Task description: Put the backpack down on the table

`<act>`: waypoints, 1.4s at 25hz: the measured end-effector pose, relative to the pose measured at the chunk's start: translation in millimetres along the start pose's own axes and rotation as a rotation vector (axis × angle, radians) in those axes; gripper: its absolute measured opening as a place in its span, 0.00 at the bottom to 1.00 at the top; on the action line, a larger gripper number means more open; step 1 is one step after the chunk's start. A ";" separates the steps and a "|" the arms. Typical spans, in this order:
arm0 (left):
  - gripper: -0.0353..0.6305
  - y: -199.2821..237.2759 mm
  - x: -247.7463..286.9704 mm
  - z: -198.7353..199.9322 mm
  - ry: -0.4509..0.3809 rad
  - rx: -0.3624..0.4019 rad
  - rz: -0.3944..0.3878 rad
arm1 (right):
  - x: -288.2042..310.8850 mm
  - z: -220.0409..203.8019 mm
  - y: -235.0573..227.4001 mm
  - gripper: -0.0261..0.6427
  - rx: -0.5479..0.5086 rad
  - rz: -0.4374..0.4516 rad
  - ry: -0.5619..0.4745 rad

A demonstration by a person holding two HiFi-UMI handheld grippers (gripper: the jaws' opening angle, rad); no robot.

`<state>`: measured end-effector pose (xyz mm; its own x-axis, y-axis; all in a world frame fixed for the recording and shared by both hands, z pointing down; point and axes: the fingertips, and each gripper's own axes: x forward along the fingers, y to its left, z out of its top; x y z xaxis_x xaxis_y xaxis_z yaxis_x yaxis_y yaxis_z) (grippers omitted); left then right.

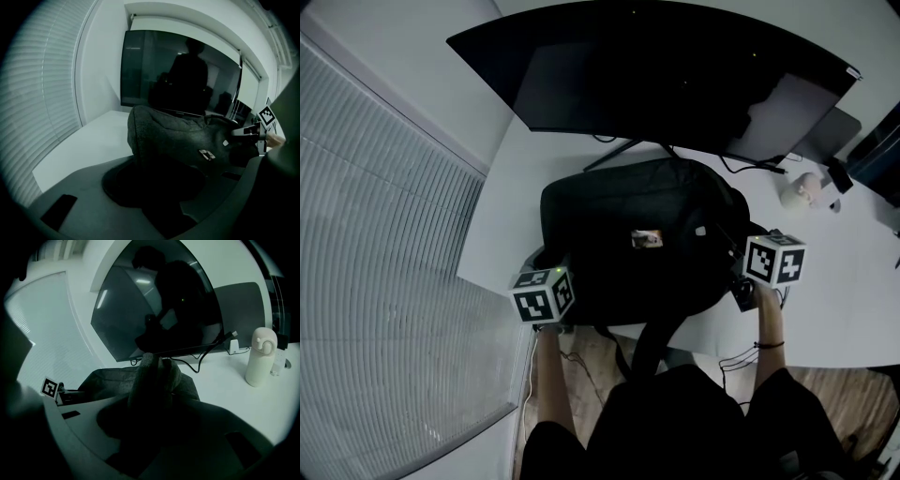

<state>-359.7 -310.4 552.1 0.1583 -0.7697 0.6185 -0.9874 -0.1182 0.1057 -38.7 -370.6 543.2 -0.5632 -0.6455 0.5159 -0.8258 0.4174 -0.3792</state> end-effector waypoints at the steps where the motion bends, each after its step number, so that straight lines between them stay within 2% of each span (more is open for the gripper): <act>1: 0.22 0.9 2.2 -0.9 0.008 0.001 0.002 | 1.7 -2.4 -2.3 0.20 0.009 -0.007 0.013; 7: 0.27 5.2 11.3 -4.7 0.038 -0.003 0.023 | 8.9 -16.6 -12.2 0.24 0.036 -0.026 0.073; 12: 0.31 8.0 15.9 -6.1 0.046 -0.002 0.035 | 10.0 -23.8 -23.2 0.31 0.023 -0.091 0.098; 15: 0.33 12.0 18.1 -7.0 0.049 -0.011 0.050 | 5.4 -20.7 -27.3 0.36 -0.013 -0.163 0.090; 19: 0.42 12.6 19.3 -7.5 0.049 -0.004 0.078 | 5.7 -23.1 -35.4 0.39 -0.011 -0.191 0.052; 21: 0.42 13.4 15.7 -5.6 0.028 -0.013 0.091 | -0.6 -17.4 -38.1 0.39 0.002 -0.207 0.008; 23: 0.42 16.5 8.4 1.2 -0.027 -0.032 0.114 | -8.2 -8.8 -40.1 0.39 0.014 -0.217 -0.040; 26: 0.37 19.2 -5.7 12.8 -0.116 -0.046 0.146 | -20.0 3.7 -39.5 0.39 0.009 -0.226 -0.081; 29: 0.31 19.1 -17.1 15.6 -0.153 -0.024 0.177 | -28.9 8.0 -36.8 0.39 -0.011 -0.226 -0.102; 31: 0.18 19.3 -27.2 18.0 -0.188 -0.008 0.204 | -34.5 10.6 -33.5 0.30 -0.035 -0.228 -0.116; 35: 0.13 10.6 -39.4 20.4 -0.215 0.031 0.203 | -45.9 19.6 -24.8 0.15 -0.113 -0.237 -0.147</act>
<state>-376.5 -294.1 513.0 -0.0449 -0.8944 0.4451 -0.9989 0.0357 -0.0291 8.1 -363.9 513.9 -0.3510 -0.8157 0.4598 -0.9364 0.3076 -0.1692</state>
